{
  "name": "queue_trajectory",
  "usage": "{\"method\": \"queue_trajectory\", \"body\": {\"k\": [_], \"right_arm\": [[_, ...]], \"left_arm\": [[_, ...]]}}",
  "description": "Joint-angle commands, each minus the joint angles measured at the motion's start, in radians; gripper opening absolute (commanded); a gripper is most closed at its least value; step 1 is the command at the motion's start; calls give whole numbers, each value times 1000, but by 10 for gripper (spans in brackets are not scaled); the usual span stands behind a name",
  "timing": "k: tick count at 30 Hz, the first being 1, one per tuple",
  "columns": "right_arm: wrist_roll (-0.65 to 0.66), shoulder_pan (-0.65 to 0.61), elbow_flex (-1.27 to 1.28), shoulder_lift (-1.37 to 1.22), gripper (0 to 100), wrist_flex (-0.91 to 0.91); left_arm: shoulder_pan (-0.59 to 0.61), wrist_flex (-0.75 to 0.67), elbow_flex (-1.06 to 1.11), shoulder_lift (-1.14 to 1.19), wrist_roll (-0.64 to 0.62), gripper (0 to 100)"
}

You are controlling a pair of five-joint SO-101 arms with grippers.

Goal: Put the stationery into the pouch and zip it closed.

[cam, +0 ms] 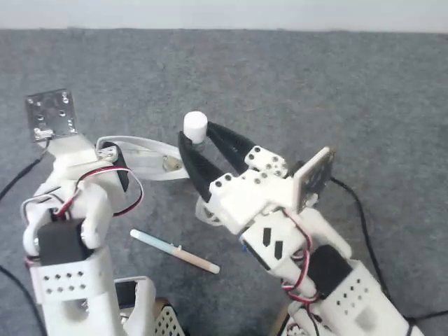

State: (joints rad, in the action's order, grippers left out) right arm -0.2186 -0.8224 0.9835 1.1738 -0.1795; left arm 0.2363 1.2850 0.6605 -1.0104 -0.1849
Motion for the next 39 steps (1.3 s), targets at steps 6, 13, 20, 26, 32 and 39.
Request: {"method": "queue_trajectory", "body": {"k": [6,13,20,26,32,39], "right_arm": [[-3,-33,28,-196,7,337],[-3,-35,29,-409,7,541],[-3,-31,35,-536,7,579],[120,-64,86,-561,8,581],[219,-97,123,-562,35,581],[224,-94,161,-561,178,579]], "left_arm": [[-9,5,-8,17,9,11],[-8,-2,12,17,11,11],[-6,-2,13,20,11,11],[-3,-2,13,20,11,11],[-2,-2,13,20,11,11],[-2,-3,21,20,11,11]]}}
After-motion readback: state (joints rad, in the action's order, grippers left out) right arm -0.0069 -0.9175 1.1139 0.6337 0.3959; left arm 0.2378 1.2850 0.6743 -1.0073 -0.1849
